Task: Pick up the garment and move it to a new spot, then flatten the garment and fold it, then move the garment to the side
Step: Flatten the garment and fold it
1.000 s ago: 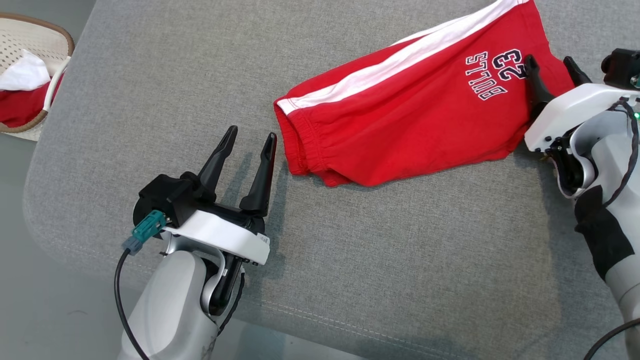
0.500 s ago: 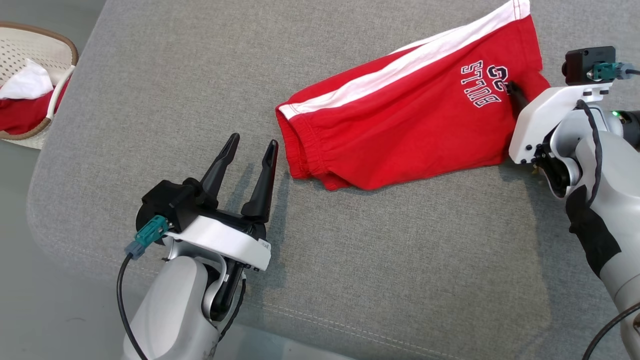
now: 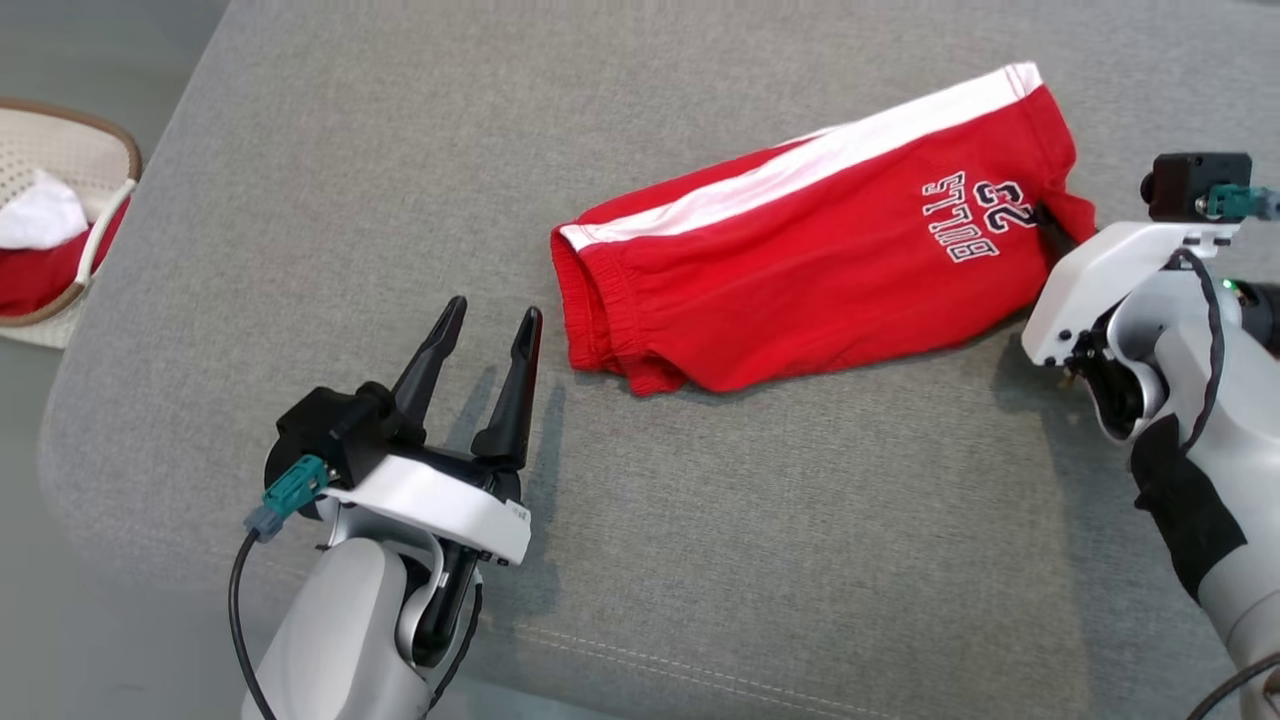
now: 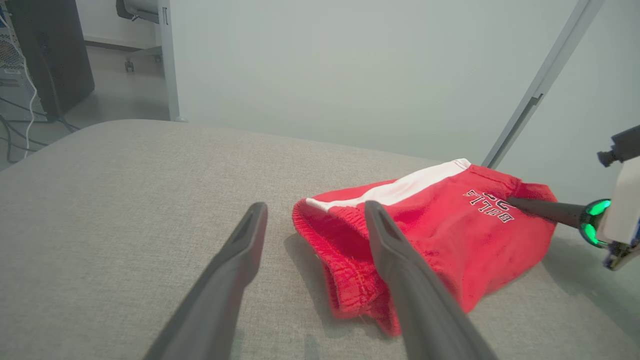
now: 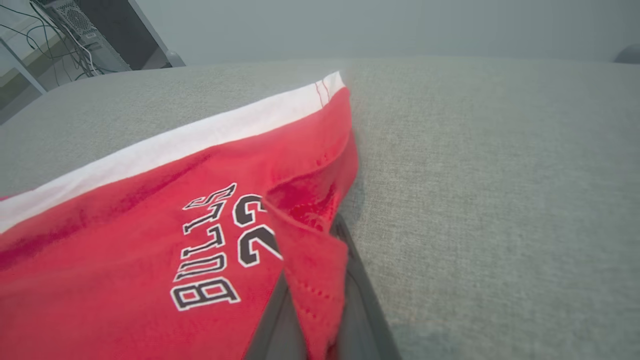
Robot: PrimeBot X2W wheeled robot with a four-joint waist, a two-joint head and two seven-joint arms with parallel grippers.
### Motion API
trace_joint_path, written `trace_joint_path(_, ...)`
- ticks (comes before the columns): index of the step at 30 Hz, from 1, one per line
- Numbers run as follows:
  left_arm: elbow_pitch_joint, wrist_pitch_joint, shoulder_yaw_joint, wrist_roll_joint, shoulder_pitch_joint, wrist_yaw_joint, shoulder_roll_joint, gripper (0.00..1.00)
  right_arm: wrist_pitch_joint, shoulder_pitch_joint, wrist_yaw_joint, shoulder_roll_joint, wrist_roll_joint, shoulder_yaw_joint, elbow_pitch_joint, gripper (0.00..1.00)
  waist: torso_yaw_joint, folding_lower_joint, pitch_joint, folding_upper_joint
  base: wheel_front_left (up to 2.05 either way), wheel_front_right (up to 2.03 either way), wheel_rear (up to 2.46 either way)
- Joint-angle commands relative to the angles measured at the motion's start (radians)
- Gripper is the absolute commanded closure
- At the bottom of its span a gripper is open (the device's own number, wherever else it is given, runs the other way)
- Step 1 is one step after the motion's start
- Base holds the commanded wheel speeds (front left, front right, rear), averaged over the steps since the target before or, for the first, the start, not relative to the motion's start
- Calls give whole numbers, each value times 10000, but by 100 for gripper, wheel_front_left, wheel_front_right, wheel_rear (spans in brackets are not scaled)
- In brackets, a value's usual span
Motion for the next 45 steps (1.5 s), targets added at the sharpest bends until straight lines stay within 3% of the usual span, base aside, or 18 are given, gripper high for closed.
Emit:
trace_joint_path(1, -205, -101, 367, 6, 40, -71, 256, 0, -185, 336, 12, 81, 121, 82, -291, 100, -220, 0, -208, 0, 0, 0, 0)
trace_joint_path(18, 1, -101, 802, 339, 906, -71, 256, 0, -641, 3241, 12, 16, 1866, 453, -2177, 100, -1769, 0, -1694, 0, 0, 0, 0)
trace_joint_path(27, 31, -101, 944, 431, 1264, -71, 256, 0, -548, 4378, 12, -141, 2014, 617, -2847, 100, -2288, 0, -2073, 0, 0, 0, 0)
trace_joint_path(28, 25, -101, 941, 440, 1273, -71, 256, 0, -609, 4431, 12, -138, 2019, 534, -2833, 89, -2307, 0, -2061, 0, 0, 0, 0)
trace_joint_path(29, 16, -101, 937, 455, 1277, -71, 256, 0, -708, 4452, 12, -153, 1950, 479, -2804, 51, -2318, 0, -2045, 0, 0, 0, 0)
trace_joint_path(30, 5, -101, 941, 473, 1282, -71, 256, 0, -803, 4450, 12, -170, 1816, 463, -2759, 0, -2326, 0, -2020, 0, 0, 0, 0)
trace_joint_path(41, -88, -101, 1100, 711, 1419, -37, 256, 0, -1845, 4260, 12, -315, 286, -652, -2639, 0, -2347, 0, -2134, 0, 0, 0, 0)
trace_joint_path(45, -396, -101, 1304, 999, 1632, 105, 256, 0, -1886, 4761, 12, -272, -1108, -2159, -4121, 0, -2417, 0, -2225, 0, 0, 0, 0)
